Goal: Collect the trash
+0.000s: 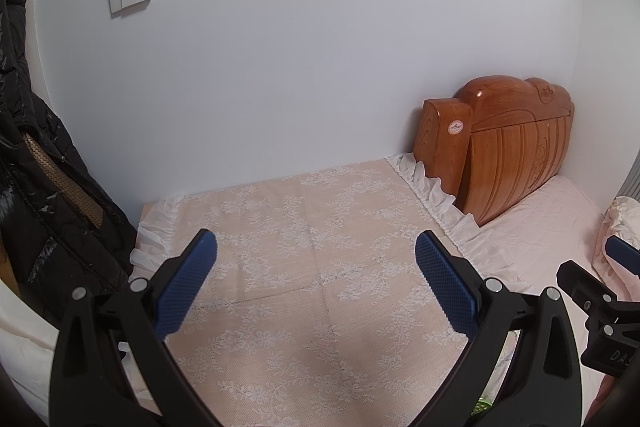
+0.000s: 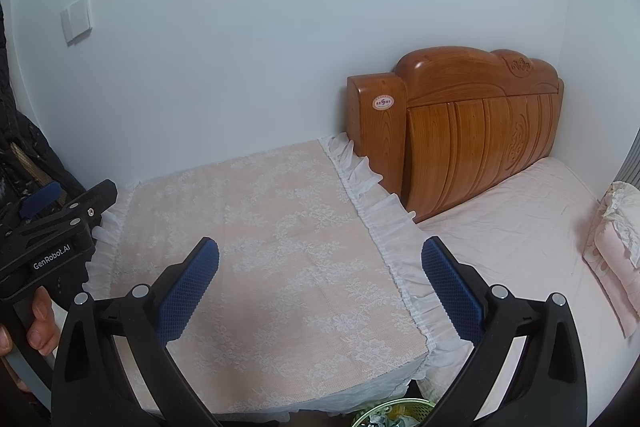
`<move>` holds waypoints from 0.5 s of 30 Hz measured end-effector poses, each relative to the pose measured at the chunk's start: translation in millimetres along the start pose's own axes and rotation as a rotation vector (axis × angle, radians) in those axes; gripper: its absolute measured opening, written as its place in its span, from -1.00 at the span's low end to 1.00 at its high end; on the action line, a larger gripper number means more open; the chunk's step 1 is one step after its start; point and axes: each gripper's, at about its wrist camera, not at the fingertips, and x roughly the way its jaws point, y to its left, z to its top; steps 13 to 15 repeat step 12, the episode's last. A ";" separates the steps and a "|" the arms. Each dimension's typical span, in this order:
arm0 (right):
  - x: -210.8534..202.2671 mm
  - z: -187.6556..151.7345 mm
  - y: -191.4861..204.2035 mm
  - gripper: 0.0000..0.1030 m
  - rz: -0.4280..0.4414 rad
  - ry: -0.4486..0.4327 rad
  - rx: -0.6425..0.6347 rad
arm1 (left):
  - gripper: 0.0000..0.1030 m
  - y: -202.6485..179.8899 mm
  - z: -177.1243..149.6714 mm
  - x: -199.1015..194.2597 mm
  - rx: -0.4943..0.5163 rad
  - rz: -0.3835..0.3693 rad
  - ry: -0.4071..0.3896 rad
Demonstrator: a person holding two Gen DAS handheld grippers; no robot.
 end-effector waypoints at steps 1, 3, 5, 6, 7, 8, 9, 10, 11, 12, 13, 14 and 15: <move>-0.3 -0.6 0.1 0.96 -0.001 0.001 -0.001 | 0.85 0.3 0.1 0.0 -0.002 -0.002 0.002; -0.3 -1.5 0.2 0.96 -0.001 0.003 -0.002 | 0.85 1.4 1.3 0.9 -0.003 -0.008 0.004; -0.8 -2.0 0.2 0.96 -0.002 0.004 -0.004 | 0.85 1.6 1.7 0.9 -0.002 -0.007 0.003; -0.8 -2.4 0.2 0.96 -0.003 0.005 -0.005 | 0.85 1.7 2.2 1.2 -0.003 -0.007 0.005; -1.3 -2.6 0.2 0.96 -0.002 0.004 -0.005 | 0.85 1.8 2.5 1.5 -0.003 -0.010 0.007; -1.3 -2.3 0.5 0.96 -0.002 0.004 -0.005 | 0.85 2.0 2.7 1.7 -0.004 -0.012 0.008; -0.6 -1.9 0.3 0.96 -0.001 0.005 -0.005 | 0.85 2.1 3.2 2.1 -0.005 -0.013 0.009; 0.1 -1.3 0.1 0.96 -0.001 0.006 -0.006 | 0.85 2.3 3.4 2.4 -0.004 -0.013 0.009; -0.1 -1.4 0.2 0.96 -0.001 0.006 -0.007 | 0.85 2.4 3.6 2.8 -0.002 -0.013 0.010; 0.0 -1.6 0.0 0.96 -0.003 0.006 -0.008 | 0.85 2.2 3.7 3.1 -0.002 -0.013 0.011; 0.0 -1.6 0.0 0.96 -0.003 0.006 -0.008 | 0.85 2.2 3.7 3.1 -0.002 -0.013 0.011; 0.0 -1.6 0.0 0.96 -0.003 0.006 -0.008 | 0.85 2.2 3.7 3.1 -0.002 -0.013 0.011; 0.0 -1.6 0.0 0.96 -0.003 0.006 -0.008 | 0.85 2.2 3.7 3.1 -0.002 -0.013 0.011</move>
